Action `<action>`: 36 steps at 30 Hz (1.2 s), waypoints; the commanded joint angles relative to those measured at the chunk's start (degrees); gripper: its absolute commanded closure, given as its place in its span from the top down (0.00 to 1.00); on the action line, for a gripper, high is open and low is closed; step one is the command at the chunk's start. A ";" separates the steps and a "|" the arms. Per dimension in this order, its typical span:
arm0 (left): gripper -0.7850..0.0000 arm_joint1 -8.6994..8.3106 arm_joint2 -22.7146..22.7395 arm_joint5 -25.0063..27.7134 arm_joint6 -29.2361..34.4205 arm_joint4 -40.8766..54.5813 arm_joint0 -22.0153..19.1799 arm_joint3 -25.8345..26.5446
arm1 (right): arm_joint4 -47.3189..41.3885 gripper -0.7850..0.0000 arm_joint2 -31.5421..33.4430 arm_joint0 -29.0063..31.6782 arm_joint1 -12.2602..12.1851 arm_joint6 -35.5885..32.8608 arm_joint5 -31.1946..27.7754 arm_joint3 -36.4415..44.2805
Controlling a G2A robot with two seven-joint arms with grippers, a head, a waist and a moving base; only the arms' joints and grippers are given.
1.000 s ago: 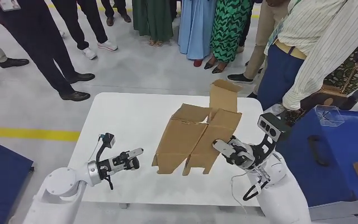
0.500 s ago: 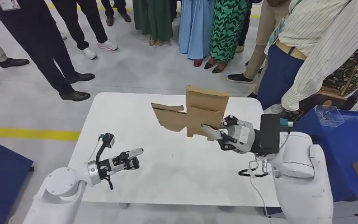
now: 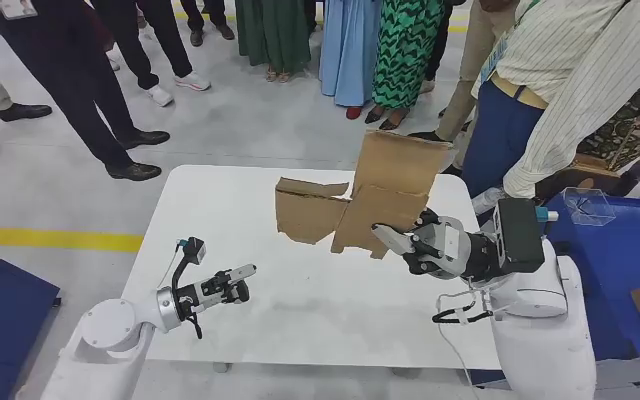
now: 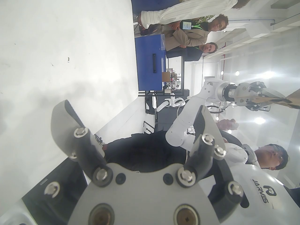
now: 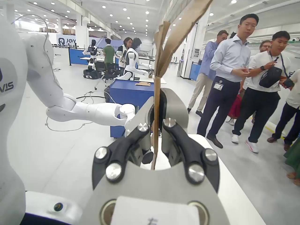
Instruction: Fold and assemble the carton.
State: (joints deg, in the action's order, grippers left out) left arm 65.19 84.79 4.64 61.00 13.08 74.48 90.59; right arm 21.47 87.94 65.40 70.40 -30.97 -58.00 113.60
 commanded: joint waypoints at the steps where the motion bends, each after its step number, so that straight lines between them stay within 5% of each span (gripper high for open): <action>1: 1.00 0.00 0.00 0.00 0.00 0.00 0.00 0.00 | 0.25 0.00 0.00 0.00 0.00 -0.01 0.00 0.00; 6: 1.00 0.00 0.00 0.00 0.00 0.00 0.00 0.00 | 10.45 0.00 0.85 -1.69 -0.64 -1.06 0.00 5.94; 10: 1.00 0.00 0.00 0.00 0.00 0.00 0.00 0.00 | 30.79 0.00 2.19 -3.91 -1.82 9.49 0.00 12.40; 17: 1.00 0.00 0.00 0.00 0.00 0.00 0.00 0.00 | 79.00 0.00 3.88 -3.35 -4.82 52.80 1.55 18.23; 21: 1.00 0.00 0.00 0.00 0.00 0.00 0.00 0.00 | 111.57 0.00 1.84 1.72 -7.20 79.75 20.34 16.06; 23: 1.00 0.00 0.00 0.00 0.00 0.00 0.00 0.00 | 122.26 0.00 1.92 4.65 -8.08 87.57 31.08 13.95; 29: 1.00 0.00 0.00 0.00 0.00 0.00 0.00 0.00 | 134.56 0.00 2.45 10.05 -8.94 90.58 48.96 14.20; 36: 1.00 0.00 0.00 0.00 0.00 0.00 0.00 0.00 | 123.54 0.00 2.31 10.77 -8.89 87.63 47.58 13.87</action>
State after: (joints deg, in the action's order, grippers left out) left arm 65.19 84.79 4.64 61.00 13.08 74.48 90.59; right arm 148.80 90.04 76.59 61.48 57.28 -8.83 127.72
